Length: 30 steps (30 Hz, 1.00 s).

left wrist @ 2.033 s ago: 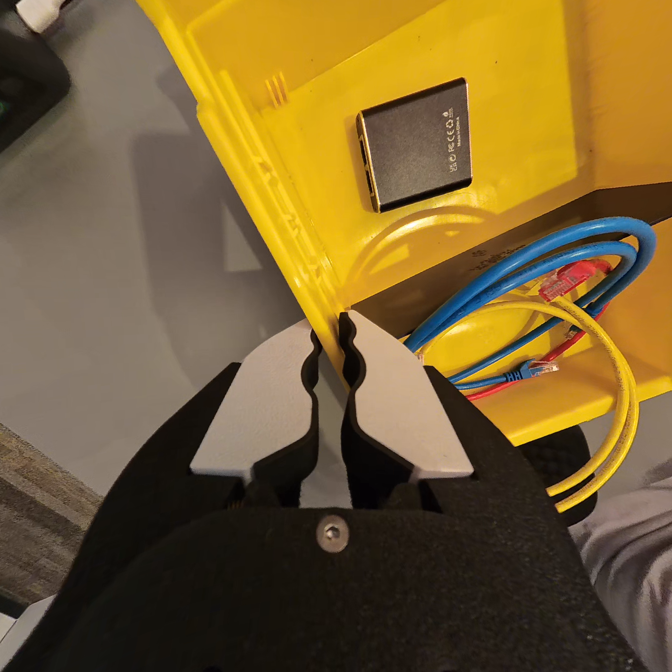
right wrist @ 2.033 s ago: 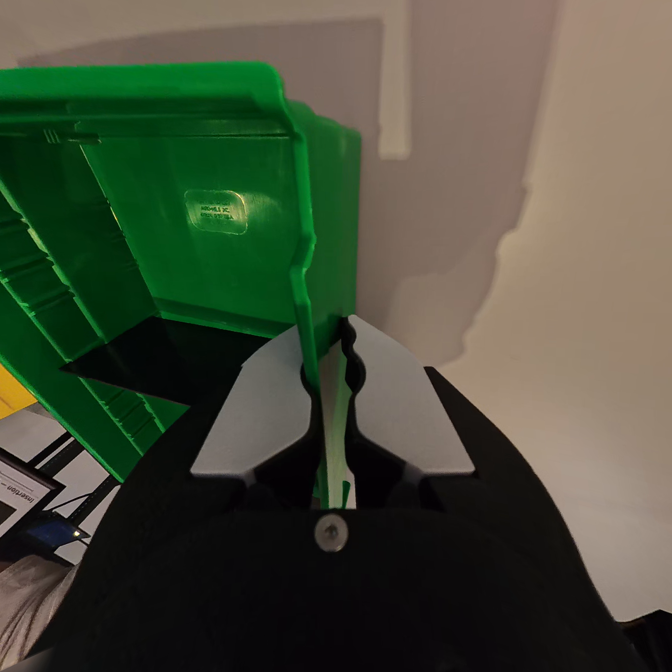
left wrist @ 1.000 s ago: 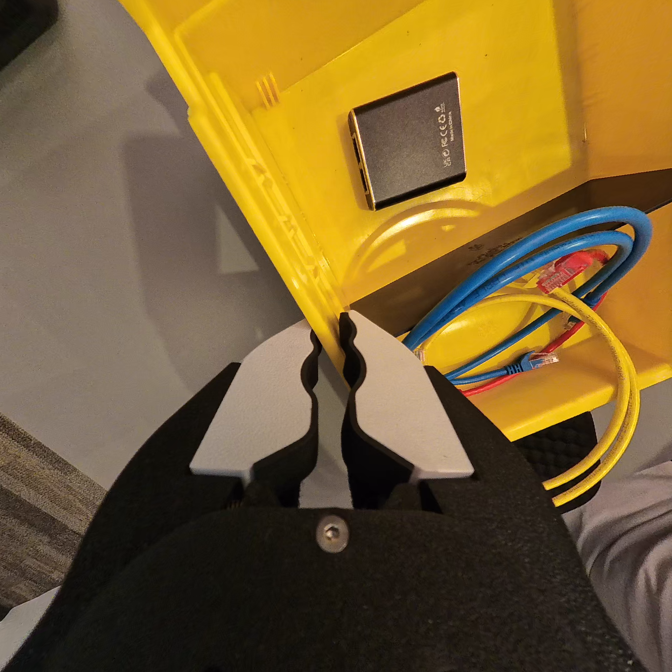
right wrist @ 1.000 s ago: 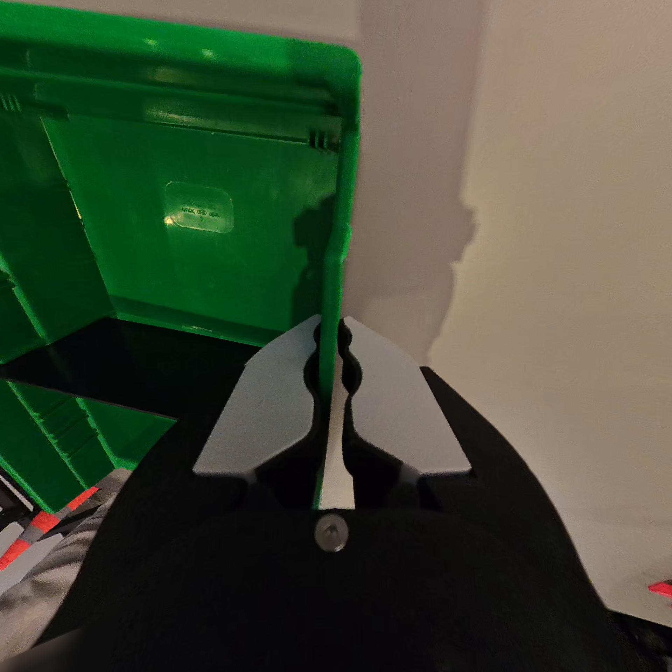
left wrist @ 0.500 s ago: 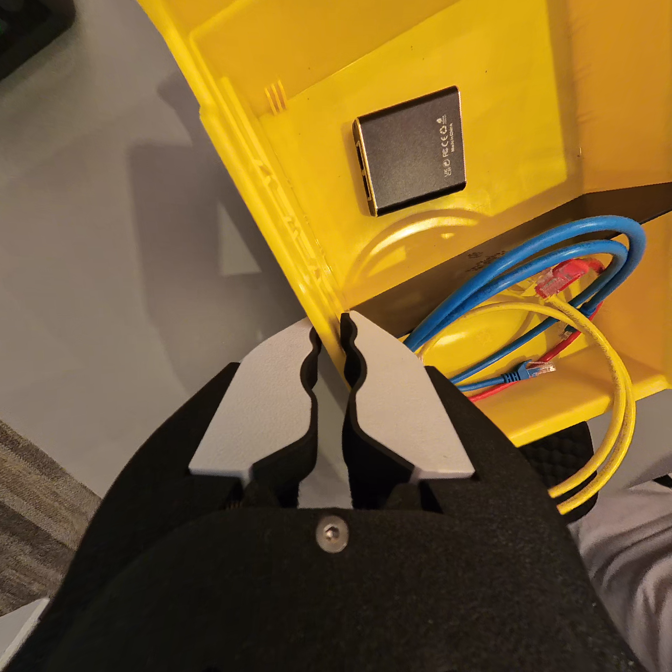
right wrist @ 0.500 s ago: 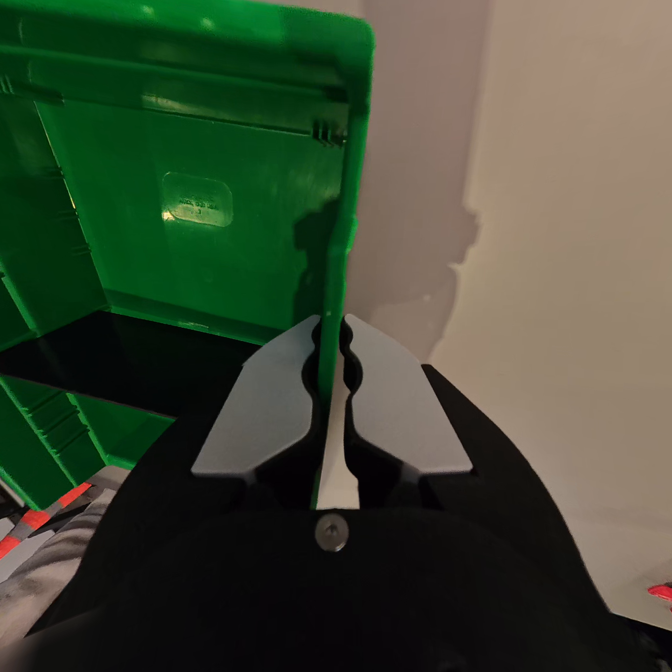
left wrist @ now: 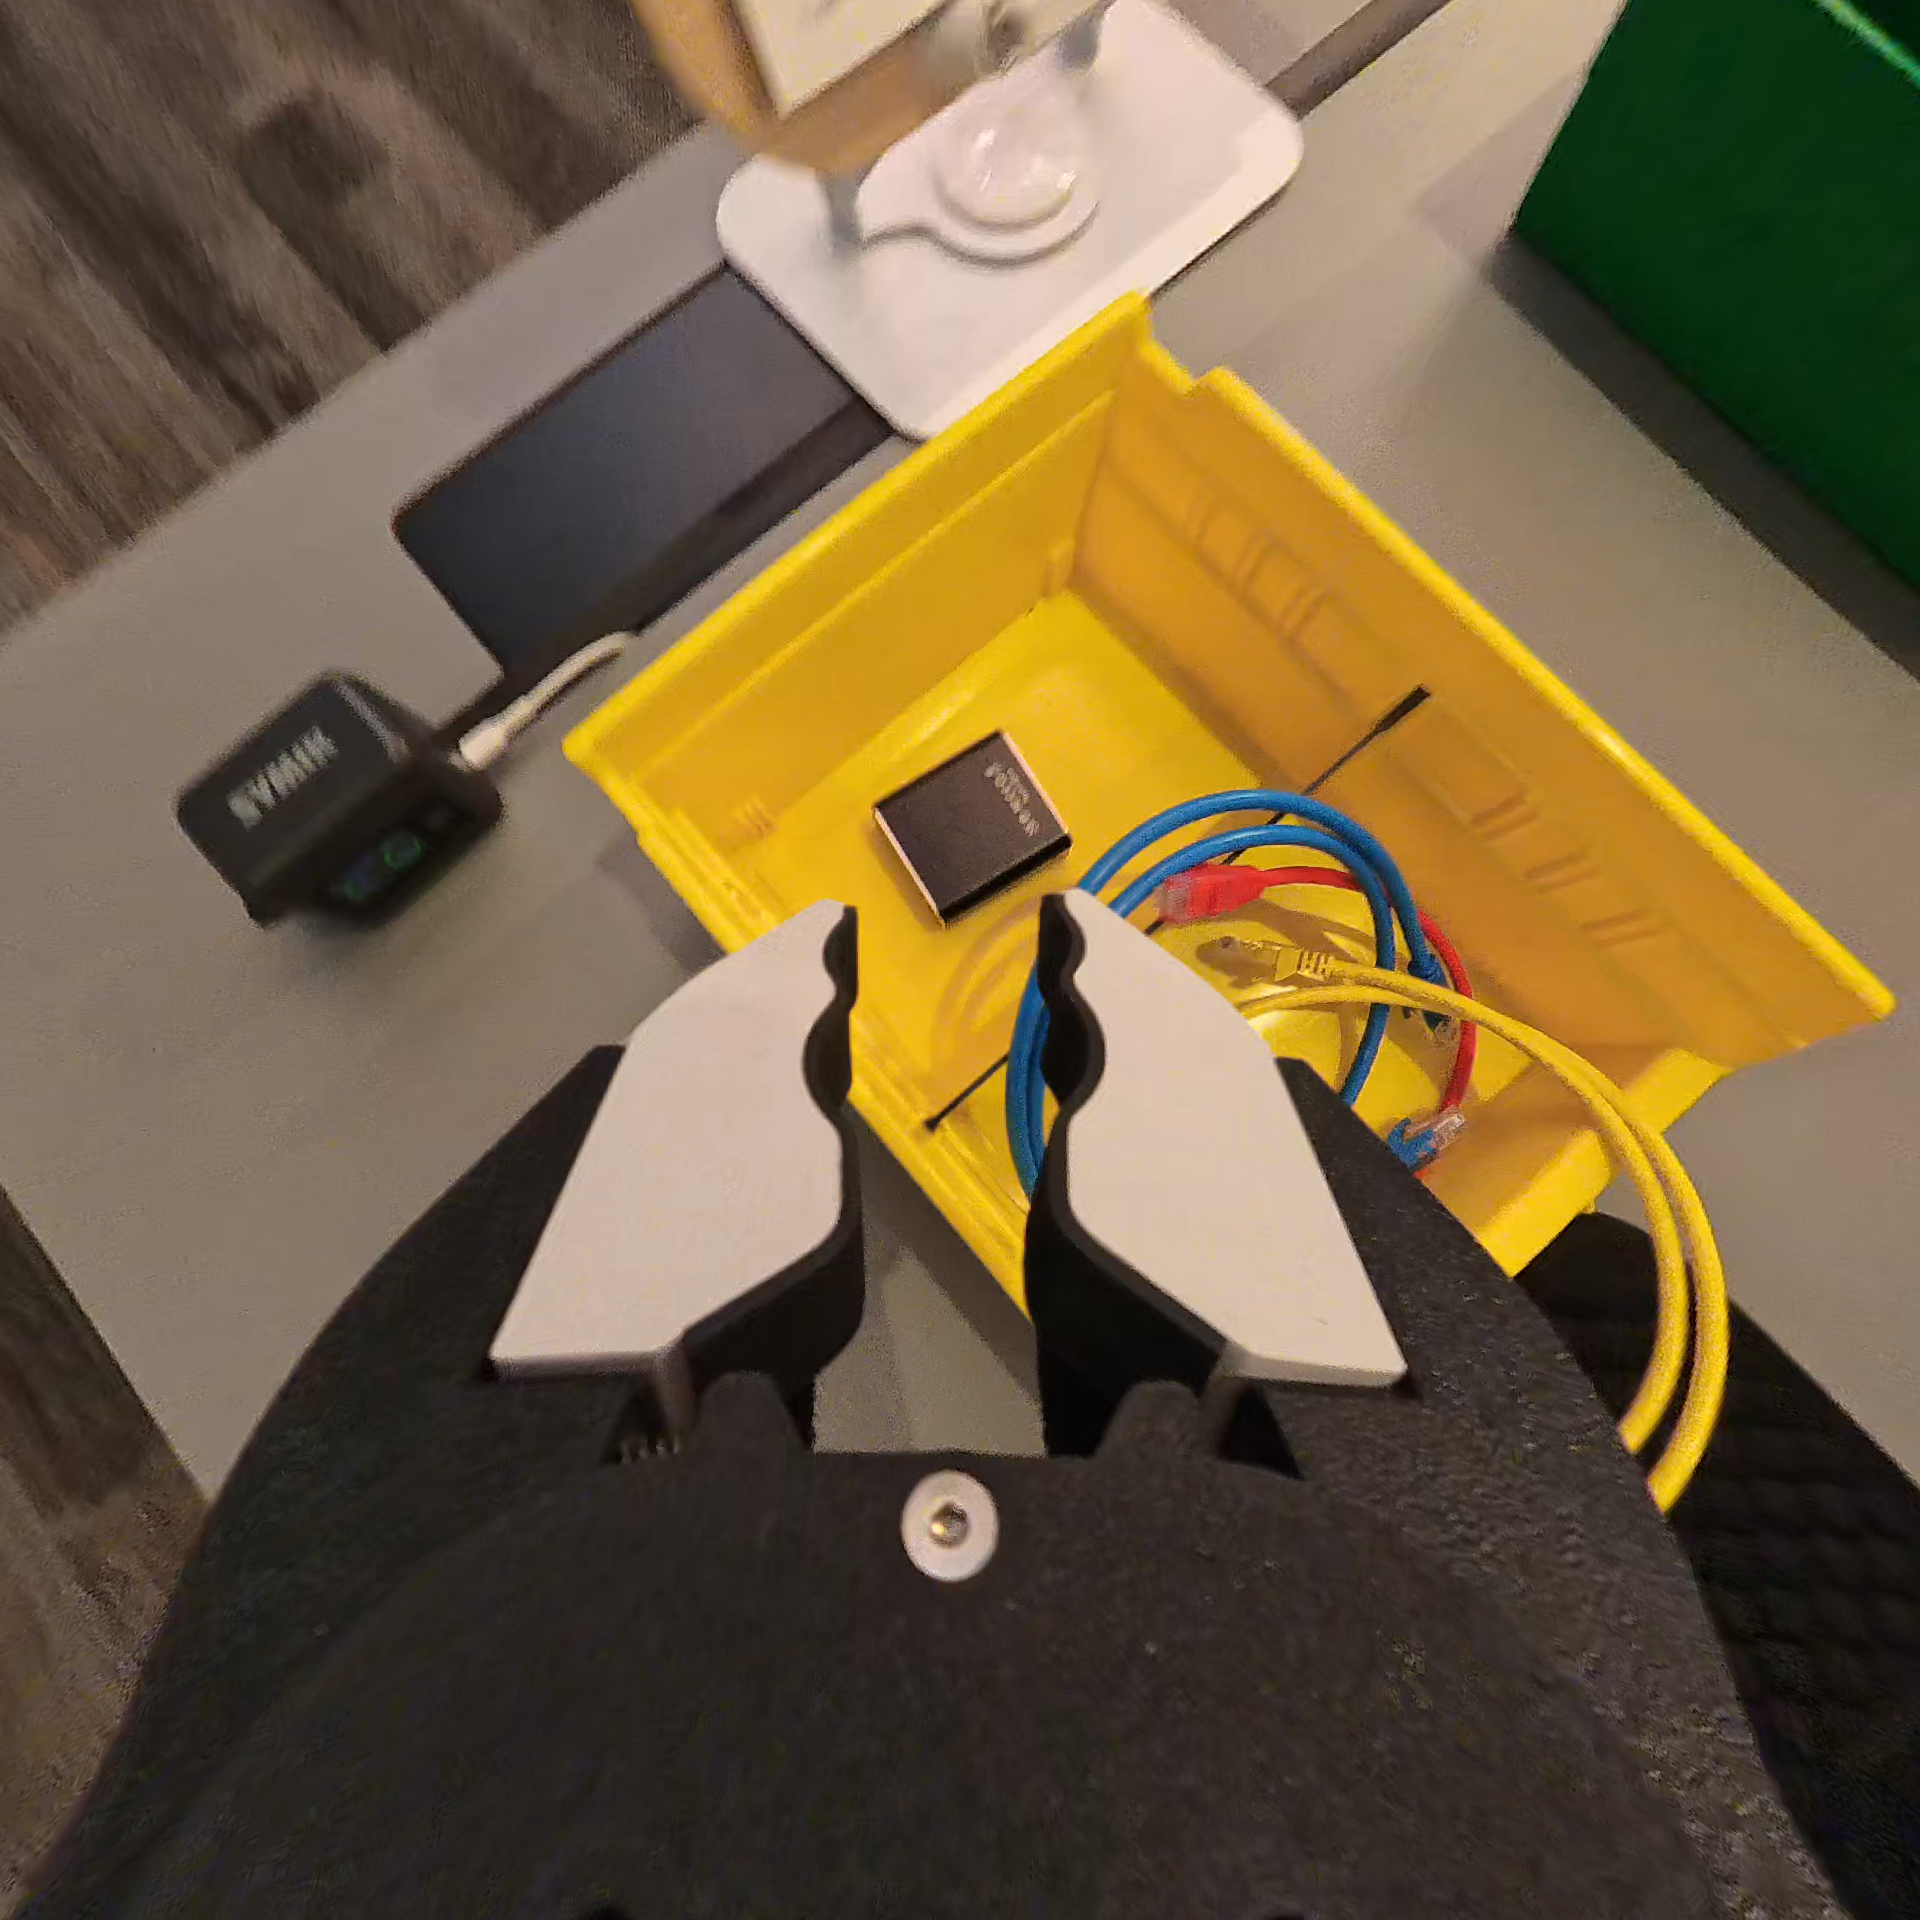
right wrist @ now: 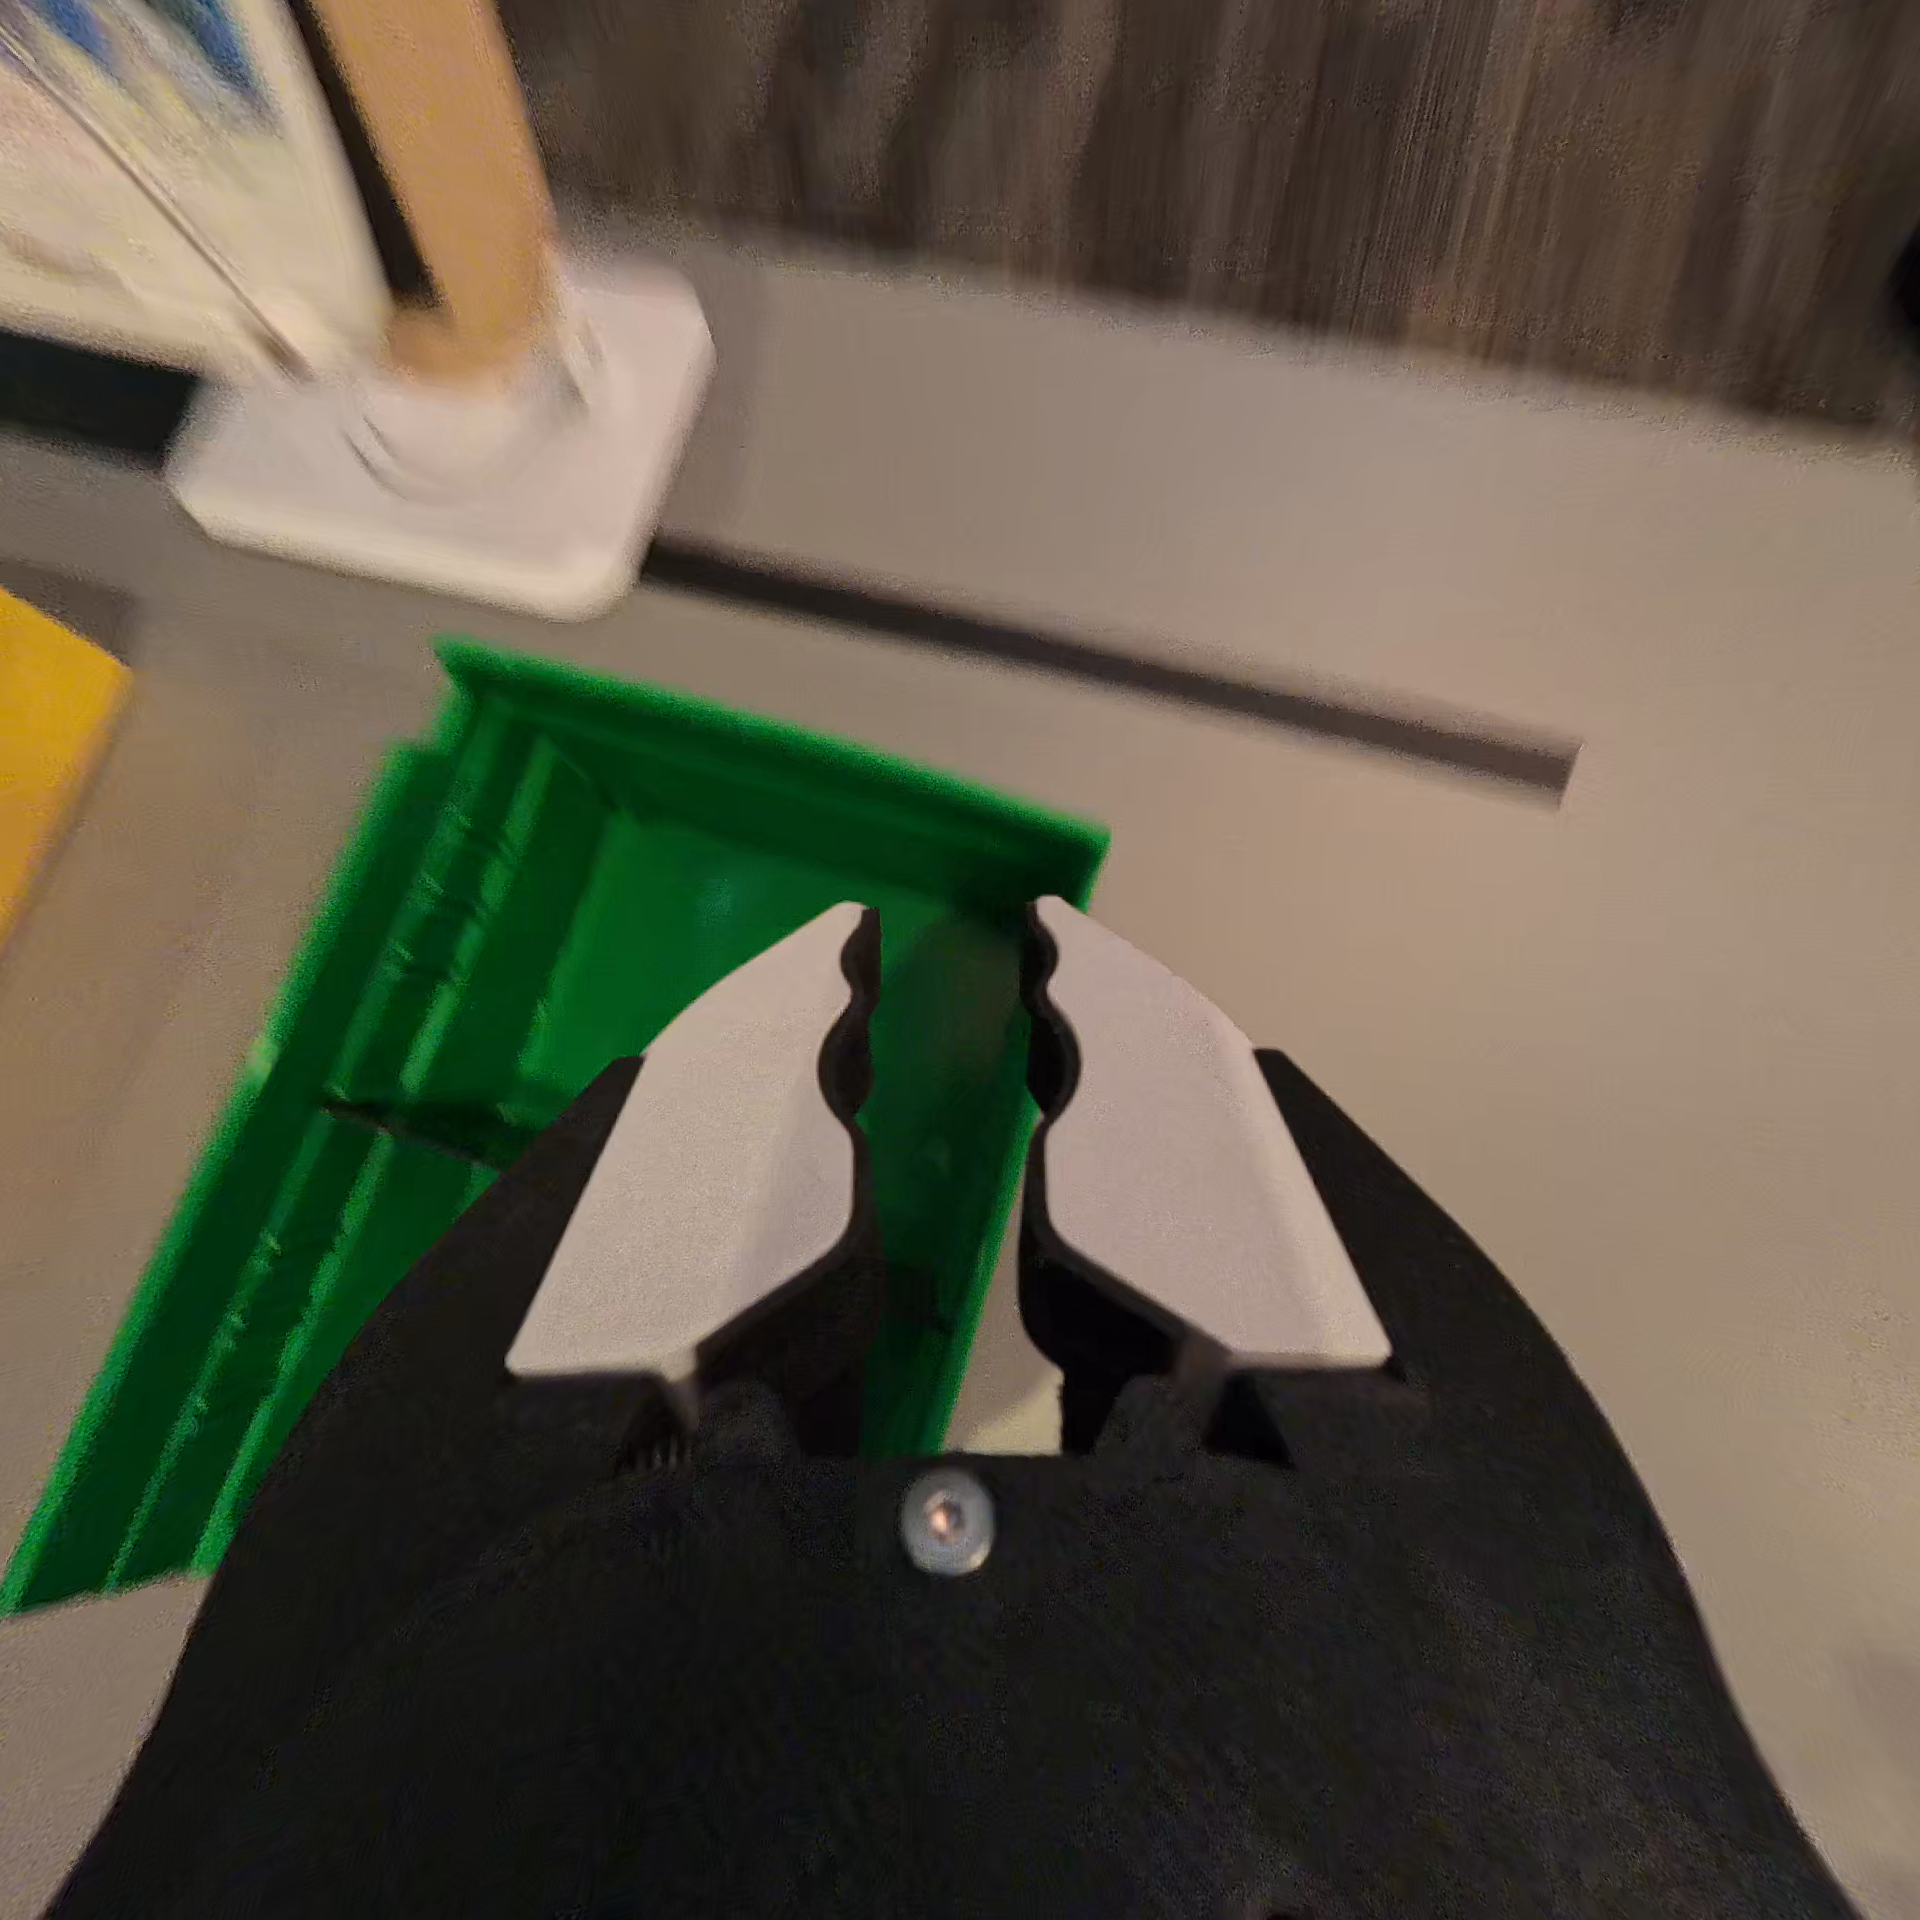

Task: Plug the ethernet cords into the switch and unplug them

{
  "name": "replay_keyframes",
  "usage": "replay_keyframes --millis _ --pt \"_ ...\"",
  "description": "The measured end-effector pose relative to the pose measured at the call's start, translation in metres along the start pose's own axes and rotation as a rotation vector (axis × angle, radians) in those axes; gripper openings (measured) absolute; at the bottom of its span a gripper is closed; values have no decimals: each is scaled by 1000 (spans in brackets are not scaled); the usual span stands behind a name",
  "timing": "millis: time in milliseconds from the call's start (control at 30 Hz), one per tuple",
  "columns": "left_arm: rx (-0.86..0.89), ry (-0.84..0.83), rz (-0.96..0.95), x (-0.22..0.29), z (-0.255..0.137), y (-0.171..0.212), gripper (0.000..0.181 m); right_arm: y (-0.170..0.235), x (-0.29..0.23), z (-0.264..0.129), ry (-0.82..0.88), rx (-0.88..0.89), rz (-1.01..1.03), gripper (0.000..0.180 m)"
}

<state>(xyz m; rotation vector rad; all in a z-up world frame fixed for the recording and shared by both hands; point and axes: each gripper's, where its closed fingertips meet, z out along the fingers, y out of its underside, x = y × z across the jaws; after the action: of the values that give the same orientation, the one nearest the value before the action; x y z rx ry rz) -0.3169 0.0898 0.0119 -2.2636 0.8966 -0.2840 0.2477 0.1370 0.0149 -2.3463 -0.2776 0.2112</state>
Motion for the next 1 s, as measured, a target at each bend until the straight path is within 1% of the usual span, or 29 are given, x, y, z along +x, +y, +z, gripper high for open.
replay_keyframes --millis 67,100,133,200,233,267,333,400,433,467,500,533,633,700,767,833,933,1000 --pt "66 -31 105 12 -9 -15 32 -44 -11 -34 18 312 -42 30" --pt "123 -71 169 16 -15 -26 30 -60 -17 -54 39 461 -72 31" --pt "199 -114 232 22 -25 -39 28 -73 -28 -74 44 597 -120 32" --pt "322 -160 306 35 -42 -59 28 -87 -49 -109 49 812 -179 43" --pt "336 -145 324 44 -46 -61 28 -89 -62 -123 23 893 -204 51" --pt "317 -133 321 50 -47 -60 28 -91 -71 -134 12 965 -220 54" --pt "237 -62 298 68 -41 -48 39 -92 -84 -150 15 1092 -256 51" --pt "117 45 314 94 -33 -22 40 -86 -91 -143 26 1096 -295 50" --pt "54 47 335 102 -30 -8 43 -82 -94 -135 19 1088 -303 50" --pt "9 33 366 108 -27 5 46 -82 -97 -128 9 1105 -321 49" --pt "-23 21 403 114 -25 18 45 -82 -101 -120 -8 1092 -343 49" --pt "-52 3 432 119 -24 29 42 -80 -104 -110 -22 1046 -361 50" --pt "-106 11 447 135 -21 58 42 -73 -118 -89 -46 936 -459 50" --pt "-130 -36 465 135 -20 69 42 -70 -126 -82 -21 891 -533 50" --pt "-154 -125 493 121 -20 70 41 -68 -136 -78 -27 855 -591 50" --pt "-170 -167 507 106 -18 63 41 -68 -145 -76 -35 842 -624 50" --pt "-169 -204 484 78 -10 37 40 -67 -156 -76 -65 840 -639 49" --pt "-169 -203 438 58 -2 18 38 -62 -144 -66 -26 758 -615 47"
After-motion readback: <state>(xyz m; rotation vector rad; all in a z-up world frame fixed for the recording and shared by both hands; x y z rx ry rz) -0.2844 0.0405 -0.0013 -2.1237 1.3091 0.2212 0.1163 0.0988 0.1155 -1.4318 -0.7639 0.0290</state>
